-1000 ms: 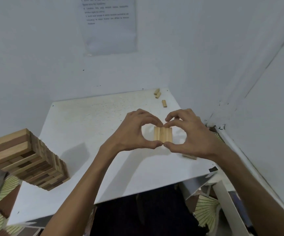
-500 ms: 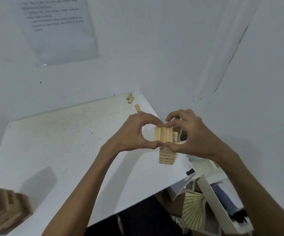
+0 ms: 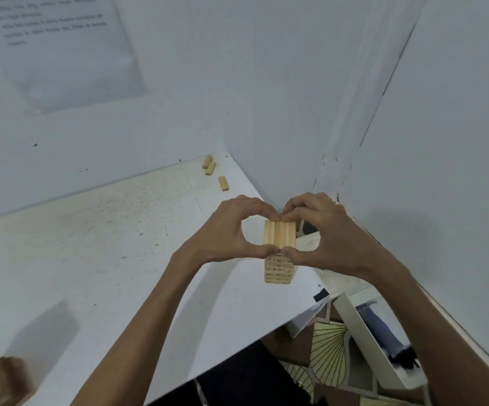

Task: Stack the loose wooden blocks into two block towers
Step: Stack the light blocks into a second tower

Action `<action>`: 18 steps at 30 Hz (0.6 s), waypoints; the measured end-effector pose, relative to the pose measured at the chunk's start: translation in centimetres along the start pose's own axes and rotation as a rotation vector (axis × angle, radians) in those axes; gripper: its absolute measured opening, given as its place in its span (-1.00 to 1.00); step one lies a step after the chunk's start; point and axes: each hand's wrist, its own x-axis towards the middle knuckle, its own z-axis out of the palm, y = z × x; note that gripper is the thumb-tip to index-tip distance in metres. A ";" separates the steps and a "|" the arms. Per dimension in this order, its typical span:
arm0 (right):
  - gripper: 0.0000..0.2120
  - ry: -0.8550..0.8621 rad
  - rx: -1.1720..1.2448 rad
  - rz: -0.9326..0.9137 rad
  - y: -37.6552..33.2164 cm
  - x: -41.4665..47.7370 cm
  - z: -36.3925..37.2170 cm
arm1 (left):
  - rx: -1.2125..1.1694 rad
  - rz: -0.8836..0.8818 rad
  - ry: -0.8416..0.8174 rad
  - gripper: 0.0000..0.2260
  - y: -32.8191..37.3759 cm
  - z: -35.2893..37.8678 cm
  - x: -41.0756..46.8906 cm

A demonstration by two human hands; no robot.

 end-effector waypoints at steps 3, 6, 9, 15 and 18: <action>-0.46 0.005 -0.010 0.002 0.2 0.0 0.2 | -0.001 0.000 -0.004 -0.55 -0.2 0.2 0.1; -0.44 0.000 0.007 0.014 0.3 -0.1 0.3 | -0.002 0.004 0.000 -0.55 -0.4 0.4 0.2; -0.44 0.004 0.010 0.019 0.4 -0.2 0.4 | -0.009 0.007 -0.008 -0.55 -0.4 0.5 0.2; -0.43 0.016 0.012 0.026 0.4 -0.2 0.4 | -0.012 0.007 -0.013 -0.50 -0.5 0.5 0.3; -0.43 0.010 0.014 0.025 0.6 -0.2 0.6 | -0.008 0.004 -0.015 -0.51 -0.6 0.6 0.3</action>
